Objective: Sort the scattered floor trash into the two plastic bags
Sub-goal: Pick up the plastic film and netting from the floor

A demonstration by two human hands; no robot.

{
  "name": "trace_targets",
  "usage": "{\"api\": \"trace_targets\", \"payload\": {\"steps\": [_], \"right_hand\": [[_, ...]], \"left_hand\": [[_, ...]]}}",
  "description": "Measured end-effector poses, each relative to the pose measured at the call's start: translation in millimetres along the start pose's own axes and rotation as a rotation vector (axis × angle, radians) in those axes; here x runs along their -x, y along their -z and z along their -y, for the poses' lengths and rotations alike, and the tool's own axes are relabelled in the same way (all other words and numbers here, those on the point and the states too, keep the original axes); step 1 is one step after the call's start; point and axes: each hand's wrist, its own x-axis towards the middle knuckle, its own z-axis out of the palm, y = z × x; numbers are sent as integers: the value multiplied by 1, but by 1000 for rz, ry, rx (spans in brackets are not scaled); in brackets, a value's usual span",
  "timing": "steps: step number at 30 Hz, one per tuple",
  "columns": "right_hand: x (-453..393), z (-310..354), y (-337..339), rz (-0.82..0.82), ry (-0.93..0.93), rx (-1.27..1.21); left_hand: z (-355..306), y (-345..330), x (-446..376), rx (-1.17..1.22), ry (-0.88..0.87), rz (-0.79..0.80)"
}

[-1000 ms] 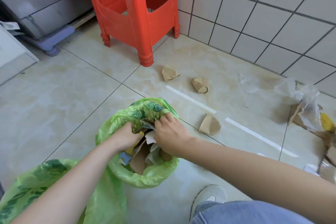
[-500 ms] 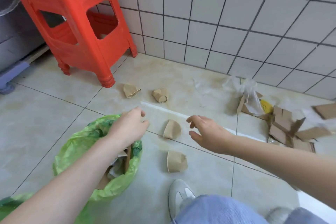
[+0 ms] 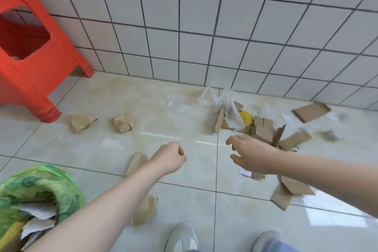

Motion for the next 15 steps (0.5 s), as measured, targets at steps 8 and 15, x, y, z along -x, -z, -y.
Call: {"api": "trace_targets", "payload": {"steps": [8, 15], "right_hand": [[-77, -103, -34, -125, -255, -232], [-147, -152, -52, -112, -283, -267]], "left_hand": [[-26, -47, -116, -127, -15, 30], [-44, -50, -201, -312, -72, -13]]}}
